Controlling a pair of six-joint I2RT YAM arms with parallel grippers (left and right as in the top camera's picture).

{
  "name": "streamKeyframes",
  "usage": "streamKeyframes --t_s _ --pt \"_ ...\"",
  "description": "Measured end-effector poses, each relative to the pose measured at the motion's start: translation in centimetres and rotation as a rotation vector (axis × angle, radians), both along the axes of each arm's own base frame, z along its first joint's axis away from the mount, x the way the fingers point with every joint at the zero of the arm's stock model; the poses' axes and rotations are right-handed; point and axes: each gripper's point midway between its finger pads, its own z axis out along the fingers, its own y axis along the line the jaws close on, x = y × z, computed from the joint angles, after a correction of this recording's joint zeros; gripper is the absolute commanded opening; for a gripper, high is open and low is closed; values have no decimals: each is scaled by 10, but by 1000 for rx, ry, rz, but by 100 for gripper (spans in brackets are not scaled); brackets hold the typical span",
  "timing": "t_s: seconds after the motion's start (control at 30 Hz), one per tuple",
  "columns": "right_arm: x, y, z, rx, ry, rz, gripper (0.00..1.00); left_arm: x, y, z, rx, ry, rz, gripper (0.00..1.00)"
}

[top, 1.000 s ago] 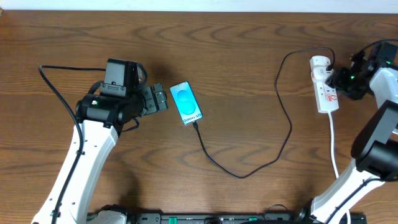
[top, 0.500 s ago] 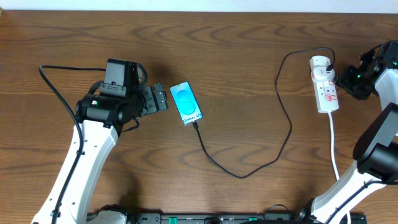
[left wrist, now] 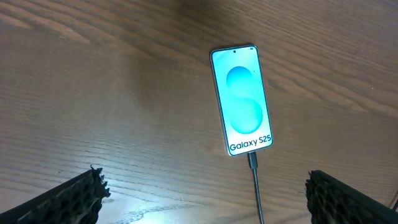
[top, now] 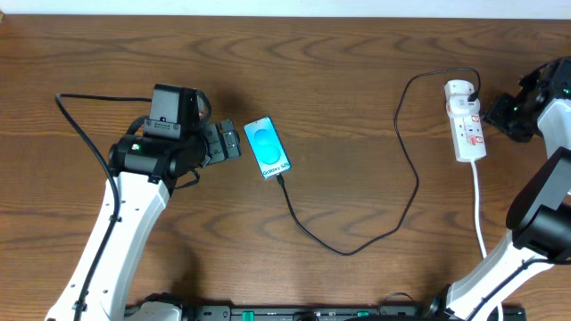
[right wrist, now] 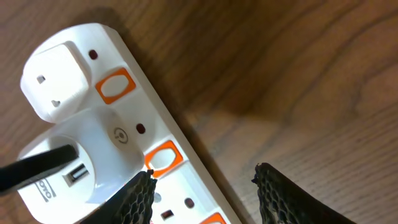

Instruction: Plug charger to phone and switch on socket

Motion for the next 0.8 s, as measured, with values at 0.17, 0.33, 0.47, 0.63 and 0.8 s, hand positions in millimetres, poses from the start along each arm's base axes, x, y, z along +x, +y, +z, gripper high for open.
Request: streamKeyframes --t_s 0.17,0.33,0.47,0.63,0.8 --pt "1 1 -9 10 10 3 56 0 0 0 0 0 0 99" --pt "2 3 -16 45 2 12 58 0 0 0 0 0 0 99" --pt "2 2 -14 59 -18 40 58 0 0 0 0 -1 0 99" --pt "2 2 -14 43 -26 97 57 0 0 0 0 0 0 99" --pt "1 -2 -12 57 -41 107 58 0 0 0 0 -1 0 99"
